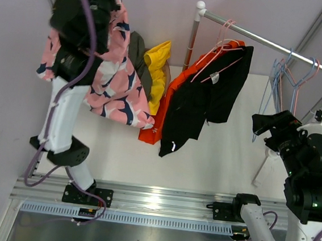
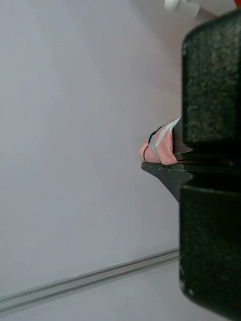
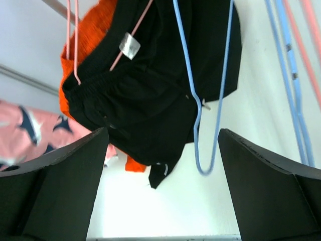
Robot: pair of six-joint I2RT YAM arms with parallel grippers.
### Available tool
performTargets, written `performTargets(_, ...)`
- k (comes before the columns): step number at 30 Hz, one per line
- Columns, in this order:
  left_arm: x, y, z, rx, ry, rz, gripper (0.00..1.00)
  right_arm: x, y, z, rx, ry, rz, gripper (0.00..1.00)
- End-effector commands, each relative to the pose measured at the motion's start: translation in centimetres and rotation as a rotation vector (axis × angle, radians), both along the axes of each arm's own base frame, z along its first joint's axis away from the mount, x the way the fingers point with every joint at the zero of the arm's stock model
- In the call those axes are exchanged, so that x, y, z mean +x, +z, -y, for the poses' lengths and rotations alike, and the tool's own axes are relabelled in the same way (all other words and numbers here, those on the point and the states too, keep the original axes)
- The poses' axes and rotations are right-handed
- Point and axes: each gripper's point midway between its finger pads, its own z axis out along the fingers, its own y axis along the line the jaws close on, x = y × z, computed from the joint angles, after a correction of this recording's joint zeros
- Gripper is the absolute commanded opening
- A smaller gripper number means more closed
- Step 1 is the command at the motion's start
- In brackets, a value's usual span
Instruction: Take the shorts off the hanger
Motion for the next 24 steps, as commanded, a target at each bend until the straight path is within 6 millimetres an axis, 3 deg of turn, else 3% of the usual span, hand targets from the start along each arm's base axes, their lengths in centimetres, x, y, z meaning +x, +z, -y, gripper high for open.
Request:
performTargets(1,6.5,-1.2,0.3,-0.011,-0.036,0.04,0.0,0.3,0.1,-2.1,0.042,0.108,0.043,0.96)
performTargets(2,8.9,-2.6,0.9,-0.019,-0.063,0.019,0.0,0.3,0.1,-2.6,0.048,0.136,0.046,0.96)
performTargets(5,13.2,-5.3,1.5,-0.052,-0.14,-0.011,0.0,0.4,0.0,-3.1,0.049,0.171,0.06,0.96)
performTargets(6,16.1,-8.0,2.5,-0.051,-0.165,-0.059,0.0,0.4,0.2,-3.5,0.051,0.194,0.069,0.96)
performTargets(8,19.0,-11.1,3.4,-0.027,-0.199,-0.108,0.02,0.7,1.0,-4.0,0.053,0.222,0.102,0.96)
performTargets(10,22.3,-16.3,4.2,-0.013,-0.219,-0.208,0.04,0.9,1.8,-4.6,0.055,0.259,0.126,0.96)
performTargets(12,23.7,-19.2,4.7,-0.013,-0.24,-0.272,0.16,0.8,3.8,-5.1,0.058,0.289,0.188,0.96)
performTargets(13,25.0,-22.2,4.8,-0.013,-0.234,-0.335,0.28,0.9,5.0,-5.7,0.062,0.325,0.225,0.97)
performTargets(14,25.4,-24.1,4.9,-0.041,-0.239,-0.387,0.74,0.8,5.9,-6.0,0.065,0.349,0.253,0.97)
performTargets(15,25.7,-25.6,5.1,-0.042,-0.249,-0.426,0.96,0.6,7.1,-6.4,0.08,0.371,0.284,0.97)
performTargets(18,25.6,-30.8,5.3,-0.05,-0.247,-0.587,0.99,1.8,9.6,-7.4,0.118,0.427,0.334,0.97)
performTargets(19,24.7,-30.2,5.0,-0.062,-0.242,-0.597,0.99,2.0,10.7,-7.6,0.123,0.441,0.356,0.97)
performTargets(21,23.0,-32.9,4.5,-0.088,-0.219,-0.695,0.99,4.3,11.4,-7.8,0.139,0.447,0.353,0.96)
performTargets(22,21.9,-32.4,4.2,-0.1,-0.216,-0.699,0.99,4.9,12.2,-8.1,0.147,0.454,0.364,0.96)
performTargets(23,19.2,-28.5,3.6,-0.137,-0.226,-0.641,0.99,5.8,12.8,-8.1,0.15,0.446,0.38,0.95)
performTargets(24,17.9,-32.5,3.5,-0.127,-0.221,-0.738,0.99,8.0,12.0,-8.2,0.159,0.435,0.344,0.94)
